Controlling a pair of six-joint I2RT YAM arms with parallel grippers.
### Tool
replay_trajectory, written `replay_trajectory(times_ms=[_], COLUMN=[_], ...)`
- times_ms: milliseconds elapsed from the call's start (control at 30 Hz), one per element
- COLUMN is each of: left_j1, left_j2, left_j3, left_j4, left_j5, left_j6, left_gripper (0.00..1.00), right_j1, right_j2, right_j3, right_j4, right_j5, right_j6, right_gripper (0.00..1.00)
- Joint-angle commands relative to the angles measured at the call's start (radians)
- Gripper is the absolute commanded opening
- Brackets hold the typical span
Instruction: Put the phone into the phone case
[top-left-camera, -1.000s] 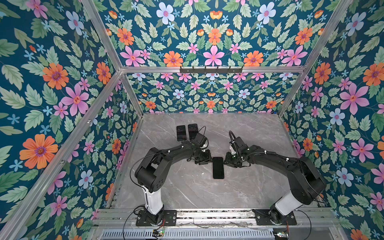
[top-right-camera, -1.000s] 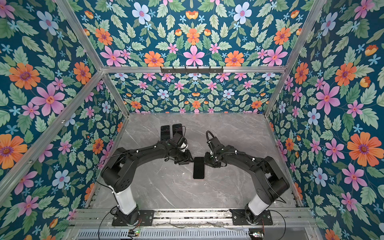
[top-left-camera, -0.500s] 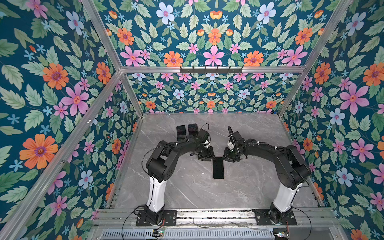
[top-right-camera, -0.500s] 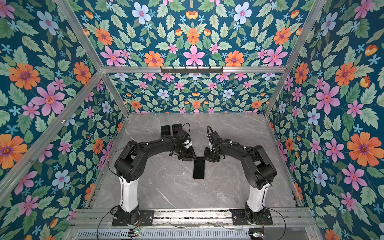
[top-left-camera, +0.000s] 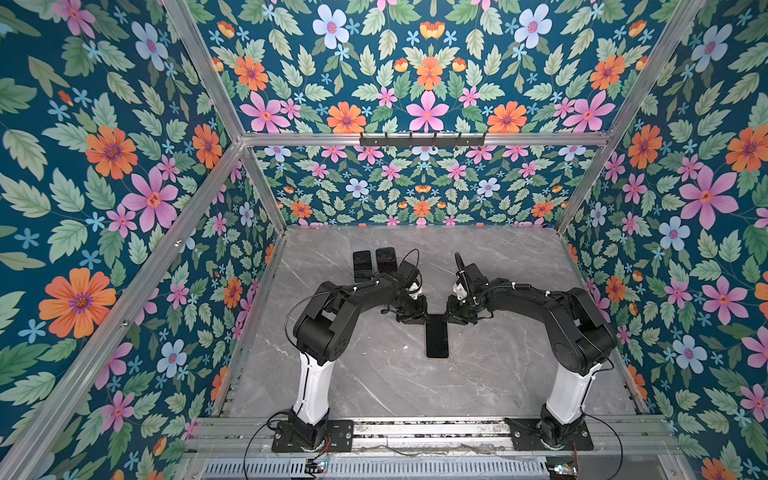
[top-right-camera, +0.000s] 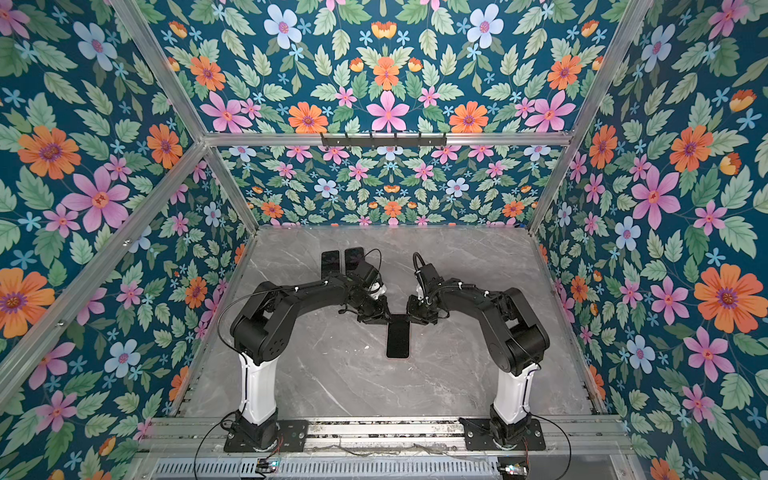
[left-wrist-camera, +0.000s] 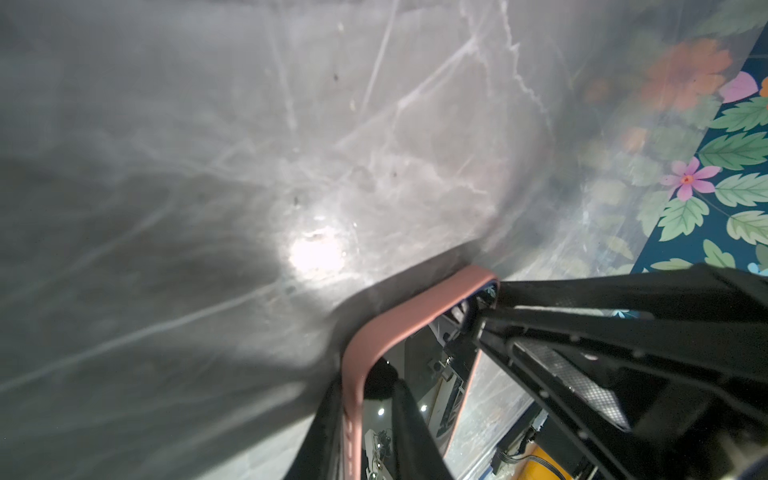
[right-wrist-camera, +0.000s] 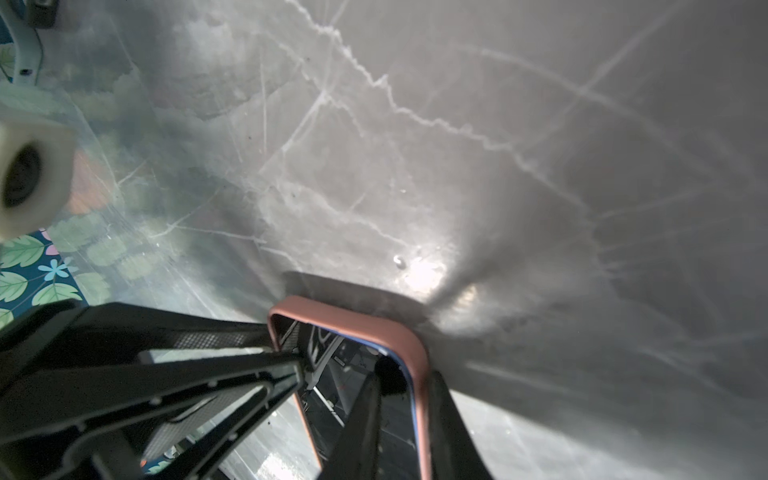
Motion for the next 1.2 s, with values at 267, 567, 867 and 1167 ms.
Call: replay_trajectory(times_ms=[267, 567, 867, 1167], left_j1=[-0.008, -0.013, -0.169, -0.27], left_j2=[0.01, -0.033, -0.045, 0.041], left_j3=[-0.017, 0.011, 0.181, 0.34], left_j4=[-0.022, -0.136, -0.407, -0.553], left_j5=[-0.023, -0.132, -0.483, -0.586], left_j6=[0.001, -0.016, -0.159, -0.282], left_gripper=[0.18, 0.26, 0.51, 0.61], right_j1=[0.001, 0.002, 0.002, 0.002], right_j2=[-0.008, -0.084, -0.305, -0.492], right_j3=[-0.023, -0.015, -0.169, -0.344], right_j4=[0.031, -0.033, -0.042, -0.048], right_j5=[-0.024, 0.022, 0.182, 0.253], right_j6=[0.012, 0.008, -0.002, -0.029], right_gripper=[0.1, 0.22, 0.42, 0.78])
